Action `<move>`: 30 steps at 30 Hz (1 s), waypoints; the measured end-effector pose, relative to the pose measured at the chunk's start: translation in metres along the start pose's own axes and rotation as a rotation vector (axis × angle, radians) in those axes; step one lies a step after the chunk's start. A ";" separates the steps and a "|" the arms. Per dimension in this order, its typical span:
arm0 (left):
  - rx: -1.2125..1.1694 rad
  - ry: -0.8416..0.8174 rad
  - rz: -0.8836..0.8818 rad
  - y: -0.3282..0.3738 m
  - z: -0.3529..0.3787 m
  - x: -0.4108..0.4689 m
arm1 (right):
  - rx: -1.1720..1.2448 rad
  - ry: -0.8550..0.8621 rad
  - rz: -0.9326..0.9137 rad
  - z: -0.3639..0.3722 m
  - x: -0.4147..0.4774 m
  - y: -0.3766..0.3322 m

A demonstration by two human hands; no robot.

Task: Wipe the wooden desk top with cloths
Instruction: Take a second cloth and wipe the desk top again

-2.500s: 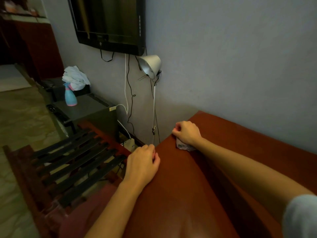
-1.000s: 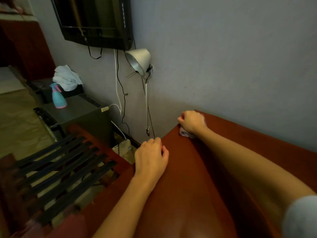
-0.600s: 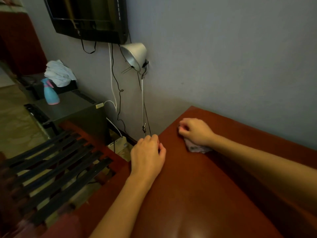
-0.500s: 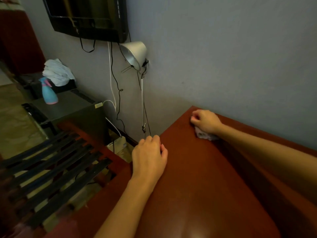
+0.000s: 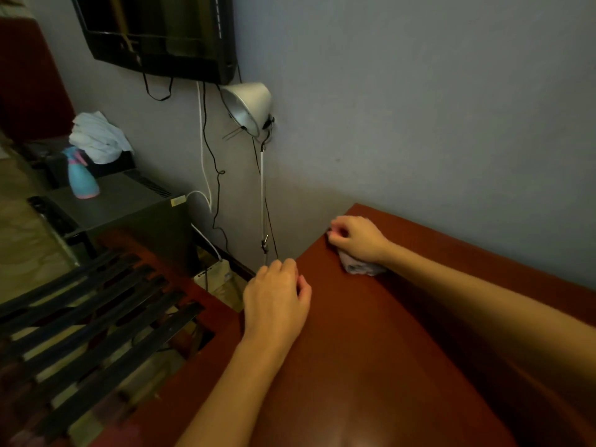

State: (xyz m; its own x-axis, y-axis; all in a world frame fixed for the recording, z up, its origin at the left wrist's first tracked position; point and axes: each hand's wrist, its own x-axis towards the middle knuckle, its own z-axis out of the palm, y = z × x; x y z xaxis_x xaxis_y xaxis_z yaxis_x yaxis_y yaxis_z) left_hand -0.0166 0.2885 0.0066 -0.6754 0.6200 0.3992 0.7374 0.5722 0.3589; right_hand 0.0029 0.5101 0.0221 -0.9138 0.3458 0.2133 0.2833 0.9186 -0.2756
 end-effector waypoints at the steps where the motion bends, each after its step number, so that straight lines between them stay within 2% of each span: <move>1: 0.003 0.001 0.000 0.000 0.000 -0.001 | 0.006 0.006 0.020 -0.004 -0.004 0.013; 7: -0.003 0.023 0.010 0.001 0.003 0.002 | -0.066 0.053 0.347 -0.014 0.041 0.079; 11: -0.012 0.022 0.014 0.001 0.002 0.002 | -0.108 0.064 0.392 0.000 0.081 0.069; 14: -0.012 0.008 0.012 0.001 0.002 0.002 | -0.139 0.041 0.332 0.004 0.079 0.051; 20: 0.021 -0.010 0.000 0.002 0.000 0.000 | -0.098 -0.043 -0.070 0.002 0.004 0.009; 22: 0.016 -0.009 0.002 0.001 0.000 0.001 | -0.054 -0.039 -0.091 -0.009 -0.020 0.024; 26: 0.028 -0.016 0.009 0.001 0.002 0.001 | -0.026 0.030 0.164 -0.029 -0.024 0.078; 30: 0.025 -0.006 0.015 0.002 0.003 0.002 | -0.082 0.070 0.321 -0.022 0.018 0.088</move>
State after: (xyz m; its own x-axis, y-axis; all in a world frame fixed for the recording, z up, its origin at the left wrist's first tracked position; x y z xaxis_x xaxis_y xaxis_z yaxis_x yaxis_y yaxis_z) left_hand -0.0163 0.2928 0.0053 -0.6644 0.6318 0.3993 0.7471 0.5758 0.3321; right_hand 0.0175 0.6018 0.0222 -0.7527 0.6298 0.1920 0.5785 0.7718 -0.2638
